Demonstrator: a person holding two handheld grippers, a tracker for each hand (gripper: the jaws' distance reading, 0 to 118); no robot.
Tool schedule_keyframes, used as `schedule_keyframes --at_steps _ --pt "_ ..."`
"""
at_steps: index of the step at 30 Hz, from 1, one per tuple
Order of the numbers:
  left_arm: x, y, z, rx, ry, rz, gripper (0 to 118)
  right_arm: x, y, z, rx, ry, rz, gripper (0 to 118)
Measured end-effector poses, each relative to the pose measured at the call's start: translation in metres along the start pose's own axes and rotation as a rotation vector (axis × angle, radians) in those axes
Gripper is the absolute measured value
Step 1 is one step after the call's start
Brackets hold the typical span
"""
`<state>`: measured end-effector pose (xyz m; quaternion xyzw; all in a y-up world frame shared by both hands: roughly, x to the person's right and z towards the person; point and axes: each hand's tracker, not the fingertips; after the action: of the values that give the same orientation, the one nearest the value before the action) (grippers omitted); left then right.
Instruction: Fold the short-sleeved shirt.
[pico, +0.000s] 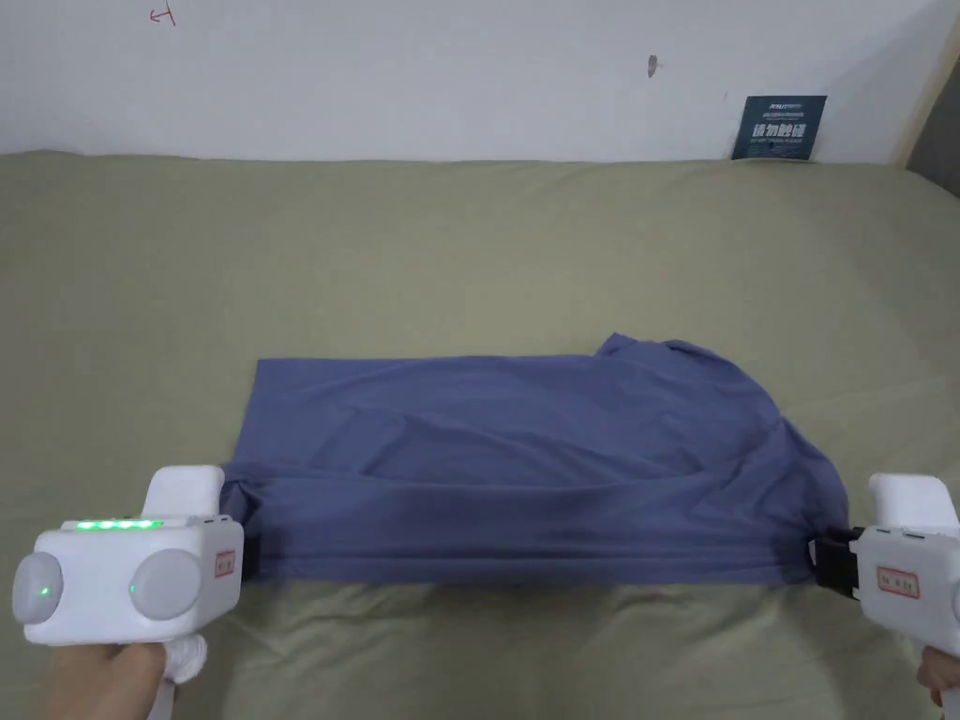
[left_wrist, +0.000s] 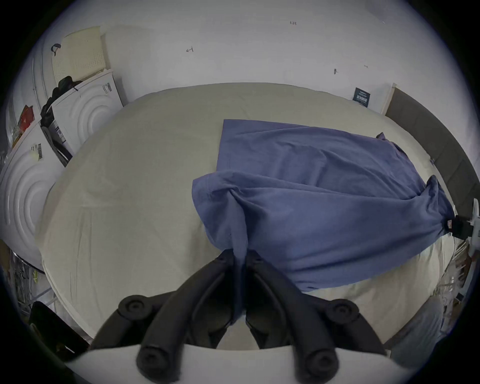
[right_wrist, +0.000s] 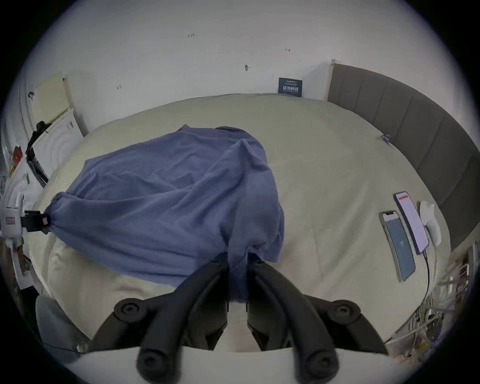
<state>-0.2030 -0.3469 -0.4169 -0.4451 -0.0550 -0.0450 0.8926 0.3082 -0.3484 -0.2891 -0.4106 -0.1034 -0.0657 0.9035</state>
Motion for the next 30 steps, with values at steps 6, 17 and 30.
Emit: schedule_keyframes --at_steps 6,17,30 --pt "-0.005 -0.016 0.007 -0.011 -0.013 0.014 9 0.005 -0.017 0.002 -0.012 -0.001 -0.017 12" --pt "-0.014 -0.022 -0.004 -0.007 -0.066 0.024 19 0.009 -0.030 -0.009 -0.027 0.021 -0.041 50" --pt "-0.004 0.043 0.013 0.119 -0.018 -0.009 0 -0.014 0.029 0.017 0.145 0.007 -0.027 0"
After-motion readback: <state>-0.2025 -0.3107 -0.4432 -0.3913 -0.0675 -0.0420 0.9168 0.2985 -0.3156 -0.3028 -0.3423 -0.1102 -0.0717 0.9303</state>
